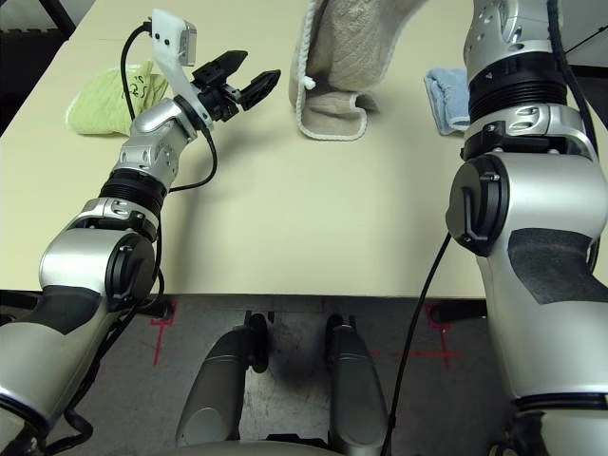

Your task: Fold the towel and set it aside.

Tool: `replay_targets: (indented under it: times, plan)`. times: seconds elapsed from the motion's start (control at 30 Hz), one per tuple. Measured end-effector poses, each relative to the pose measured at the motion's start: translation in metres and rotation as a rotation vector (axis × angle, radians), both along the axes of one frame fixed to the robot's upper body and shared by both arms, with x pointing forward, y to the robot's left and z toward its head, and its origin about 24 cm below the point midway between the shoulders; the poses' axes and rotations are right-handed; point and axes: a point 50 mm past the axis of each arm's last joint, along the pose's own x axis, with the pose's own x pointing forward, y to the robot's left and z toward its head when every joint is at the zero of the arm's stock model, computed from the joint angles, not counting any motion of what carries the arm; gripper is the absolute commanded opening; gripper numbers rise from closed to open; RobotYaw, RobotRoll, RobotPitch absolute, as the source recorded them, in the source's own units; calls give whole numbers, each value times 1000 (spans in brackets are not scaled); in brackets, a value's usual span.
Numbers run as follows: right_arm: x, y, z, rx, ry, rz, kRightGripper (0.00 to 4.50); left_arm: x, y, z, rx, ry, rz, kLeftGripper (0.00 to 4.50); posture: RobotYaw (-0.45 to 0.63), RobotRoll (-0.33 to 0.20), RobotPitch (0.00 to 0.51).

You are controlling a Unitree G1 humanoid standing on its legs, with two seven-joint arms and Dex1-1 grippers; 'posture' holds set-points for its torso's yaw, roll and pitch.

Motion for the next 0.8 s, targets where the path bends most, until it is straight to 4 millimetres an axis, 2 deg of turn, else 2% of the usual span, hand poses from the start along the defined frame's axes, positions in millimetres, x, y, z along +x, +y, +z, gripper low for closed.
replay_targets:
  times: [0.3,0.43,0.57,0.63,0.8]
  plan:
    - [1,0,0,13,5,-7,64,-6,-26,3,17,-19,-114,4500,-44,0,256]
    - [1,0,0,18,7,-9,64,-6,-30,-2,50,-30,-64,4500,-51,0,259]
    - [0,2,3,18,9,-3,64,-6,-46,-9,80,-17,-15,4500,-67,0,262]
    - [-1,4,6,20,3,2,64,-1,-45,-14,145,-12,105,4500,-78,0,263]
    - [-2,1,10,49,11,6,64,12,-14,-32,206,70,386,4500,-90,0,269]
